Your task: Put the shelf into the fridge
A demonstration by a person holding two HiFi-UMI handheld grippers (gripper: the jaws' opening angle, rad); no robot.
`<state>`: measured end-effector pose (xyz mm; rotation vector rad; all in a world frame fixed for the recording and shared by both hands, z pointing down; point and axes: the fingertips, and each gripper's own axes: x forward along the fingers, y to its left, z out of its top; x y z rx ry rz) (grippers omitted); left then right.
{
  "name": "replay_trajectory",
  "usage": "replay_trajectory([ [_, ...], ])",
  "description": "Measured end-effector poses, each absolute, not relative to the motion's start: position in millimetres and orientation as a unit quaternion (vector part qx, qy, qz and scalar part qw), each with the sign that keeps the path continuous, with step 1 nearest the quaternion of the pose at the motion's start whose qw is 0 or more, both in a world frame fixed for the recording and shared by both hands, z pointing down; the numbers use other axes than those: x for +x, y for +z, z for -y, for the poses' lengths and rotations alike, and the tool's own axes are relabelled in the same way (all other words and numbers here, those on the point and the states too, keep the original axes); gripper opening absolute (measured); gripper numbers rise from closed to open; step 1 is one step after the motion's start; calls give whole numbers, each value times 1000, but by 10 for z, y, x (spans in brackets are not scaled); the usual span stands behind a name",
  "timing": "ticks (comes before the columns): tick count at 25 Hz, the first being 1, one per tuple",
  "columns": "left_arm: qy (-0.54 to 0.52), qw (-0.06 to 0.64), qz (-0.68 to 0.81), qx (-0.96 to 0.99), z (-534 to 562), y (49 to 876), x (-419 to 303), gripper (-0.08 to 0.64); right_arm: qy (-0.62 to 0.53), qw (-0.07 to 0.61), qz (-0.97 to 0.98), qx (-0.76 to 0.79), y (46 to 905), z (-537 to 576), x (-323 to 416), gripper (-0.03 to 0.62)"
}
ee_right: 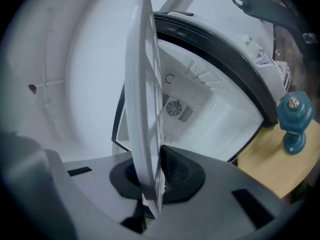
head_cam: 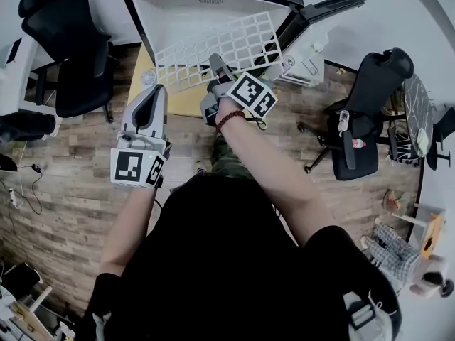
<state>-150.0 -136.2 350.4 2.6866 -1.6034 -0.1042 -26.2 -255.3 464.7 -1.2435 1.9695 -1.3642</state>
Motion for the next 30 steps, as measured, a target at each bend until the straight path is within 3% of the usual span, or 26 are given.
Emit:
replay_trajectory([
  [30,-33,9,499,866,1463,3536,-1322,18,-188,28,-837,-514,4439,2151,239,41],
])
